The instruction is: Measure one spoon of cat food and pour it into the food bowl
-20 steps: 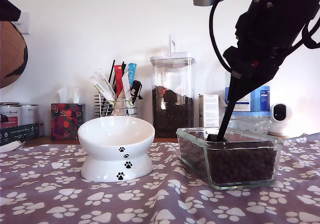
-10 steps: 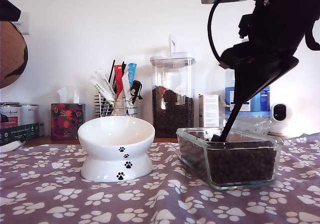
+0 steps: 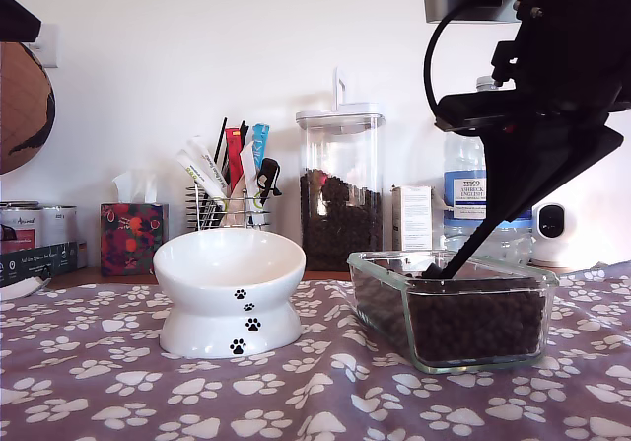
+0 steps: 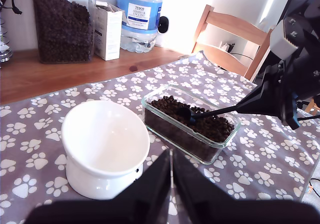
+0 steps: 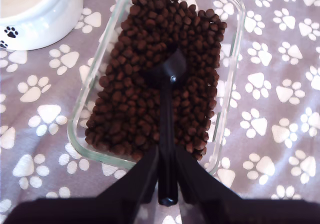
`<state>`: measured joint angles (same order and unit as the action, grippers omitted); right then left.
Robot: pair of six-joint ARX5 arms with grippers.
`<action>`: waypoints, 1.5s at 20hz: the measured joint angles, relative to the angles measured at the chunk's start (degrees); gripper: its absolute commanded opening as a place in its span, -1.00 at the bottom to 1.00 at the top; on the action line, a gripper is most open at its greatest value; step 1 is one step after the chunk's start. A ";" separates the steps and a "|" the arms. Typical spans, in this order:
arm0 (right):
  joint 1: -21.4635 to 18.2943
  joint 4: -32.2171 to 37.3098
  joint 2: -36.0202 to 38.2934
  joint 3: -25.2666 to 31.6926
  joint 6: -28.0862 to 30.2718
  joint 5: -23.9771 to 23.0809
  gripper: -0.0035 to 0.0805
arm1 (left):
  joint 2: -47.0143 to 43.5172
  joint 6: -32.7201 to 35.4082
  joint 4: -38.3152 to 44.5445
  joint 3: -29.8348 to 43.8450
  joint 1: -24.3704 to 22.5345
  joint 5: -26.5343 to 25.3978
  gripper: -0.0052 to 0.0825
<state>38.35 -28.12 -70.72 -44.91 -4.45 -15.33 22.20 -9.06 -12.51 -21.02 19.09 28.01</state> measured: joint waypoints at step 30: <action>-2.73 3.39 0.04 0.00 -3.19 4.07 -0.95 | 0.00 0.02 -0.31 0.00 0.00 0.00 -0.93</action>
<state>35.62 -24.73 -70.67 -44.91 -7.64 -11.27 22.20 -9.04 -12.82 -21.02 19.09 28.01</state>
